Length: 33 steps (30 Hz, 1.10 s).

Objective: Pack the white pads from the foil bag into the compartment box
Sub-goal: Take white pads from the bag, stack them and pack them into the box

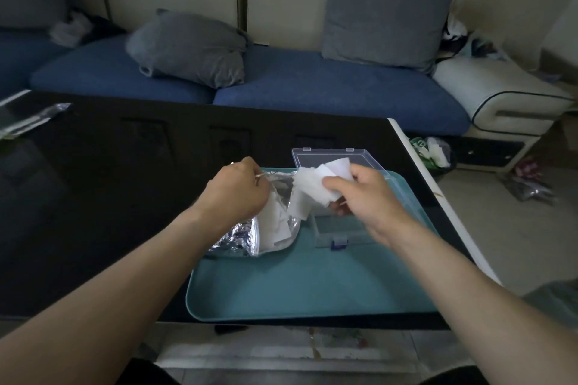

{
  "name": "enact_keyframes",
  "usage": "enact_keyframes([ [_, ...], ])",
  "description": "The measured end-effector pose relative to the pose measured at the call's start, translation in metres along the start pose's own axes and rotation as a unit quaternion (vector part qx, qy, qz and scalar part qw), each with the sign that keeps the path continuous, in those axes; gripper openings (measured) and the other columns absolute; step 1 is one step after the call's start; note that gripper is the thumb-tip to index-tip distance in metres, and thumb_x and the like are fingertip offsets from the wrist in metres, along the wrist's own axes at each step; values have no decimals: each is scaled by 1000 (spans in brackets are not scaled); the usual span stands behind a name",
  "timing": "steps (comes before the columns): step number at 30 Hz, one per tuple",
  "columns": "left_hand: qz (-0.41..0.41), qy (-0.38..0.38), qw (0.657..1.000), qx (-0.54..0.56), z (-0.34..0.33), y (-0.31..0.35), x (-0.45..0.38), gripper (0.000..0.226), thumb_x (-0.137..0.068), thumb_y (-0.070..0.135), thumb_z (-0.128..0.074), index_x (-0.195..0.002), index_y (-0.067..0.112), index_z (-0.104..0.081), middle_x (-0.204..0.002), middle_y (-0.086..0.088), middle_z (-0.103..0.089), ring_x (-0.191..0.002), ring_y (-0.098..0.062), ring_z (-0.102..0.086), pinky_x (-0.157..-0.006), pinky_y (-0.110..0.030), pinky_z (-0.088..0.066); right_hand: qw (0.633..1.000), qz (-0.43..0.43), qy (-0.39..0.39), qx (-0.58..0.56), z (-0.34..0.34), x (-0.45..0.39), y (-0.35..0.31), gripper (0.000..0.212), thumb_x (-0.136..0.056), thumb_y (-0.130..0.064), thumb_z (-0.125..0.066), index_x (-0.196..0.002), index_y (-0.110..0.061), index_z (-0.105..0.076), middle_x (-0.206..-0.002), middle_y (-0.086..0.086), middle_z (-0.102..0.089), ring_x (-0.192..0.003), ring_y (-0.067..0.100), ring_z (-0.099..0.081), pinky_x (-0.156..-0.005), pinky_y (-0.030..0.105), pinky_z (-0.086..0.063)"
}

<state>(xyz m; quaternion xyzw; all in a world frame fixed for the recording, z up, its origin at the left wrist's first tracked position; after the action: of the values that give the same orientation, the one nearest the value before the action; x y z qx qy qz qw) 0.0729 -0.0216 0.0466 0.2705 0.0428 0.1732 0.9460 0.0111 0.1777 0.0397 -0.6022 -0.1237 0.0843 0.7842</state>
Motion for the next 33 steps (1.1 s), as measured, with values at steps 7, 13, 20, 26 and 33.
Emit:
enact_keyframes([
  [7,-134,97,962,215,12,46,23,56,-88,30,-71,-138,18,-48,-125,4,-58,-110,-5,-56,-91,-17,-43,984,-37,35,-173,16,1,-1,17,-92,-21,-71,-106,-12,-73,-87,0,-75,-70,13,-66,-60,26,-50],
  [13,-6,-77,821,566,-18,68,28,39,-95,41,-62,-111,6,-68,-109,-14,-73,-104,-33,-69,-97,-46,-53,982,32,-15,-187,-2,17,-16,23,-89,-20,-75,-111,-15,-70,-93,3,-77,-75,14,-72,-57,23,-50],
  [20,49,6,789,613,-21,61,28,27,-106,22,-43,-108,12,-69,-102,-11,-75,-85,-21,-71,-71,-34,-58,995,58,-6,-83,-11,24,-13,17,-97,-28,-65,-106,-18,-75,-92,1,-78,-78,12,-73,-63,25,-55],
  [26,33,22,810,585,-15,55,27,23,-106,19,-43,-101,12,-65,-100,-14,-72,-74,-19,-69,-68,-30,-60,987,53,48,-145,16,21,-21,27,-76,-26,-84,-95,-10,-73,-84,4,-78,-71,13,-72,-63,29,-57],
  [33,48,-75,784,615,-25,65,33,35,-106,27,-43,-96,2,-65,-91,-16,-72,-78,-24,-71,-69,-38,-63,992,126,1,-24,7,27,-27,21,-79,-31,-80,-83,-10,-77,-67,-4,-73,-58,6,-65,-54,22,-49],
])
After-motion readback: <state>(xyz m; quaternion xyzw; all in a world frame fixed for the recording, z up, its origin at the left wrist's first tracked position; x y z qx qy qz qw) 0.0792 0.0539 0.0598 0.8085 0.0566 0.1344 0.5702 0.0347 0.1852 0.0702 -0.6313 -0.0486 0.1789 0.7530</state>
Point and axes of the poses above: each hand's wrist, its own x-axis away from the middle knuckle, its own z-axis out of the back of the hand, y = z × x, the point moved 5 cm from there along -x, towards the middle knuckle
